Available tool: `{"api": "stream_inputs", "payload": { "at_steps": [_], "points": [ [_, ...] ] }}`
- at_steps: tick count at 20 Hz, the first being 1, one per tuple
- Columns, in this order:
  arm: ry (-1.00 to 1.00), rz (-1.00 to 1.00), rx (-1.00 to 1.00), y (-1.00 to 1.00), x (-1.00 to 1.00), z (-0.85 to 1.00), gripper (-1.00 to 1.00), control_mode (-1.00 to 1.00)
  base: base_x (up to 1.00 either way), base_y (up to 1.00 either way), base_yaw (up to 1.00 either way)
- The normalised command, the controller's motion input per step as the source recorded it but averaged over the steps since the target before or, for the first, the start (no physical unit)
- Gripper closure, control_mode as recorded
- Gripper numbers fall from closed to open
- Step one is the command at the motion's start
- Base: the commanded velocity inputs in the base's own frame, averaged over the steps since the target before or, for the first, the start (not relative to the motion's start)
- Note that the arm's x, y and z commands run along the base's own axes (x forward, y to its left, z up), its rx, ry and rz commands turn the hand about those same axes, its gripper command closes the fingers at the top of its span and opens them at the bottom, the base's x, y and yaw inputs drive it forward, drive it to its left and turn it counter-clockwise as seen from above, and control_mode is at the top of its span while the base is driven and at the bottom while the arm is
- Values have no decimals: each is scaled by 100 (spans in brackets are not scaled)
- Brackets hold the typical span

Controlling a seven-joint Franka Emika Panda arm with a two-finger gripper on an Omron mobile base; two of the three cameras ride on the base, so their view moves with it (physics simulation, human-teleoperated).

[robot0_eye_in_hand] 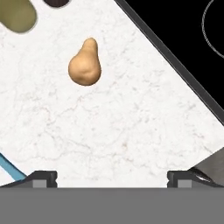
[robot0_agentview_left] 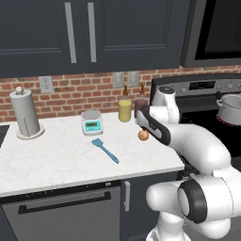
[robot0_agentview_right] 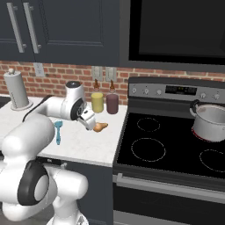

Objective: Put the avocado and squash in the pot. Retrieve the spatula and lightly stir the vegetables in the pot.

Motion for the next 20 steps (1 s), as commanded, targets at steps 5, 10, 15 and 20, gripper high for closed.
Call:
{"api": "stream_inputs", "payload": {
  "at_steps": [5, 10, 15, 20],
  "points": [
    [6, -9, 5, 0, 33, -7, -100, -100, 0, 0, 0],
    [9, -5, 1, 0, 30, -10, -100, -100, 0, 0, 0],
    [9, -3, 0, -2, 26, -26, -100, -100, 0, 0, 0],
    [9, 0, 0, -4, 25, -25, -100, -100, 0, 0, 0]
  ]
}}
